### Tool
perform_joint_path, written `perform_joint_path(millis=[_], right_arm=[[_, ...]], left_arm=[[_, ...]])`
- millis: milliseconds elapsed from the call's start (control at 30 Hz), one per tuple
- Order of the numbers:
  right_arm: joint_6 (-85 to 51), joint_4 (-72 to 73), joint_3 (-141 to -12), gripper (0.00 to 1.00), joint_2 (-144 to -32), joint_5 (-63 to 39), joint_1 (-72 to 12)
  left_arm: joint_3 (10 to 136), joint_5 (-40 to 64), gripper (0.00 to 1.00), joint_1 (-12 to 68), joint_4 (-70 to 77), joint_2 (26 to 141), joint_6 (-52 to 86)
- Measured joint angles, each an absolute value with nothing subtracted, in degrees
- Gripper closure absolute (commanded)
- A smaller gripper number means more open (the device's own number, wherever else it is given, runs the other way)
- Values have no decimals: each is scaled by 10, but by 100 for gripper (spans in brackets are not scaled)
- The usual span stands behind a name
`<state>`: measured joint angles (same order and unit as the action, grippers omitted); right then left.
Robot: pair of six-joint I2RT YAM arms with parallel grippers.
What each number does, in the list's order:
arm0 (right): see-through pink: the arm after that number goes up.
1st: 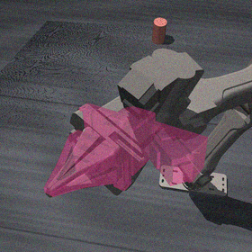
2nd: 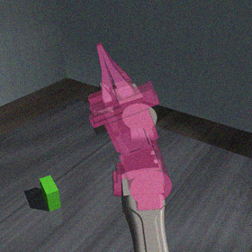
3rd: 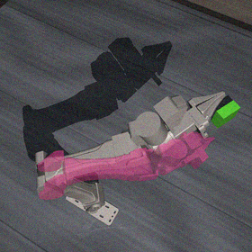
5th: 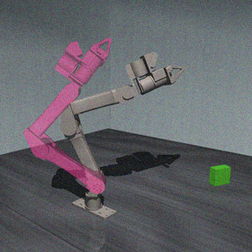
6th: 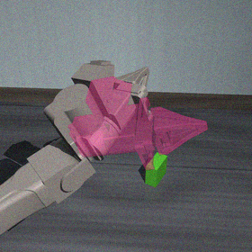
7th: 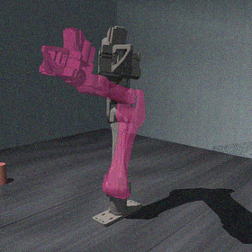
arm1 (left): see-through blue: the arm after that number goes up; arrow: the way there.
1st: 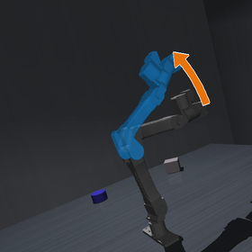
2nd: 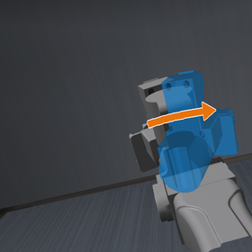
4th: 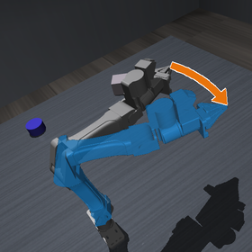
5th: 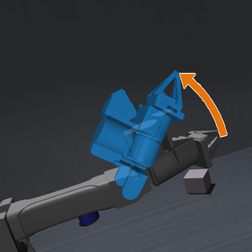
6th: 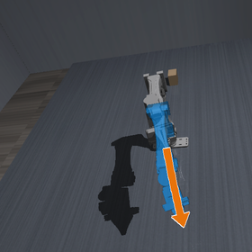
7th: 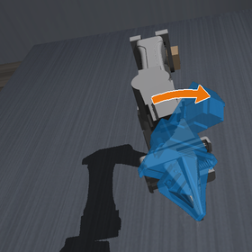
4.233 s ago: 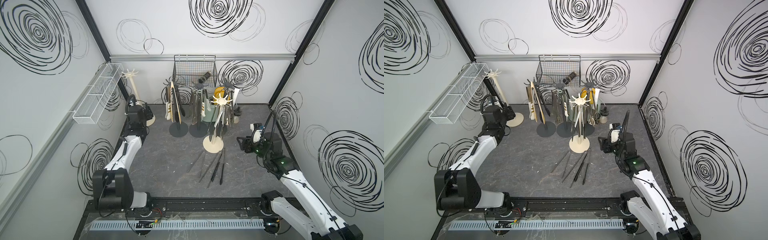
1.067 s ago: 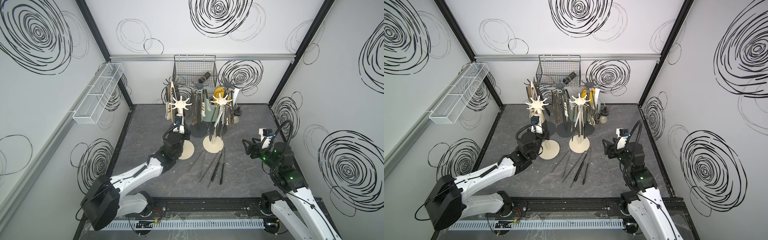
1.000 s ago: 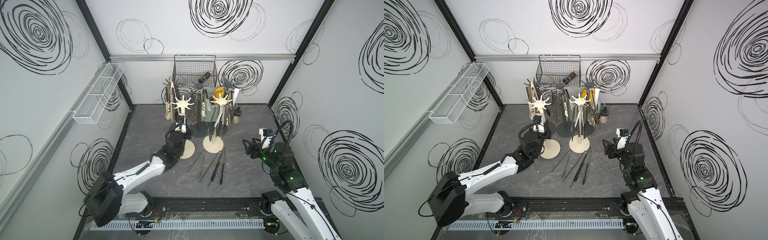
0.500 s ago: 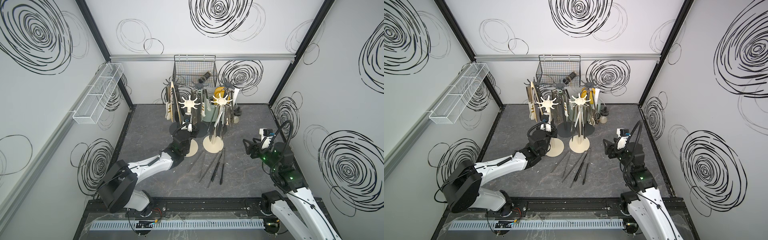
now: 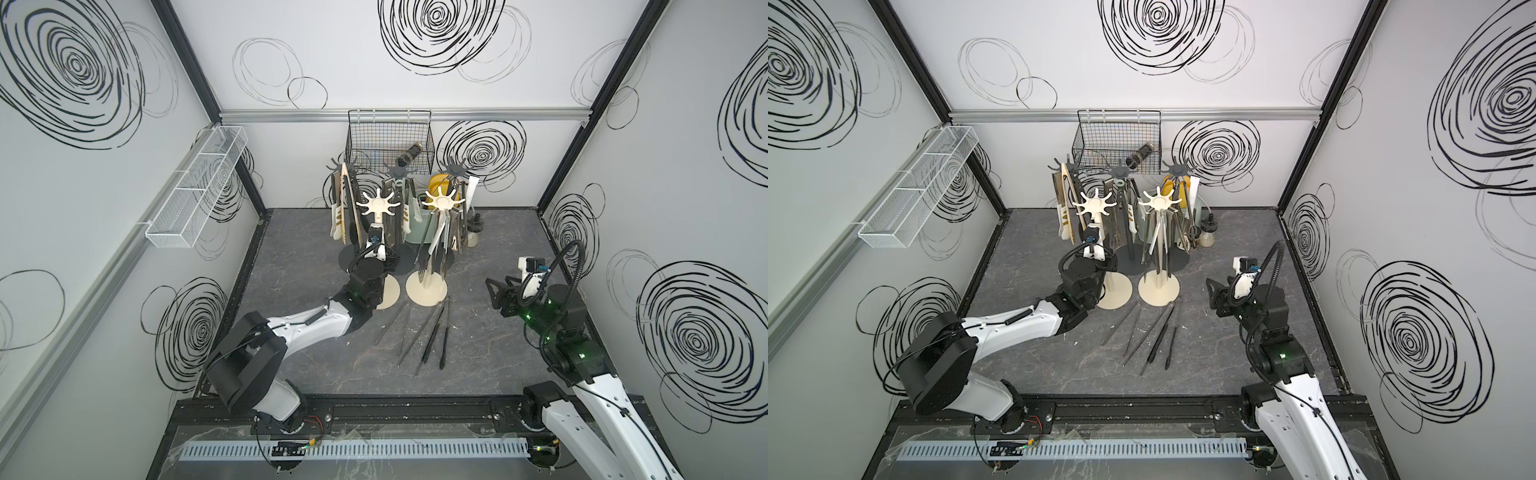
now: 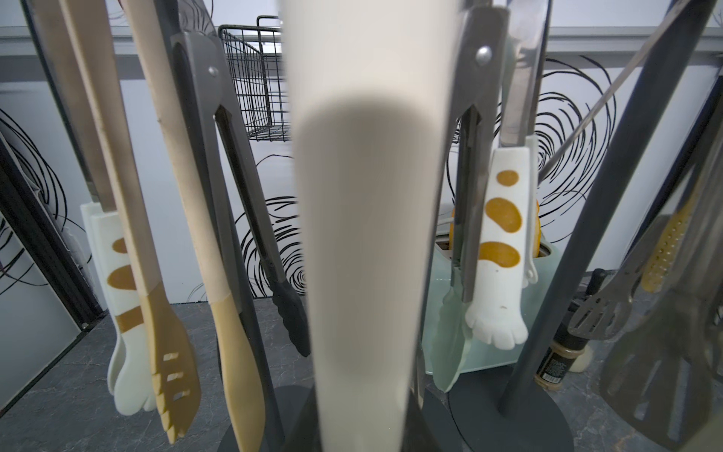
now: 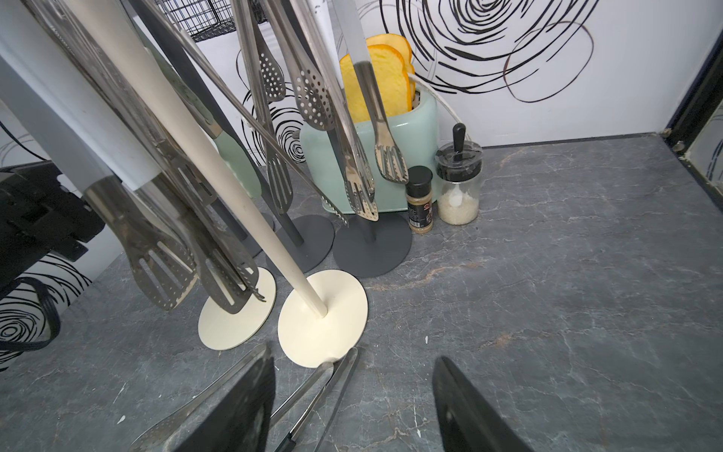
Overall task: Hang food tongs on kitchen utensil racks
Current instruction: Place the rack at the center of the board.
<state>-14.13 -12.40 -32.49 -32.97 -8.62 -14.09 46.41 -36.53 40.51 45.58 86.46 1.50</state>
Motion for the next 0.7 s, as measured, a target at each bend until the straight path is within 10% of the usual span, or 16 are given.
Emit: perform_joint_path(millis=[133, 433, 700], right_arm=[[-141, -124, -324, 33, -331, -86, -141], [-141, -125, -322, 33, -335, -86, -141], [-142, -133, -321, 33, -345, -87, -141]], left_arm=[[465, -368, 98, 405, 455, 866, 15], [465, -375, 47, 405, 457, 863, 27], [463, -369, 37, 404, 431, 808, 27]])
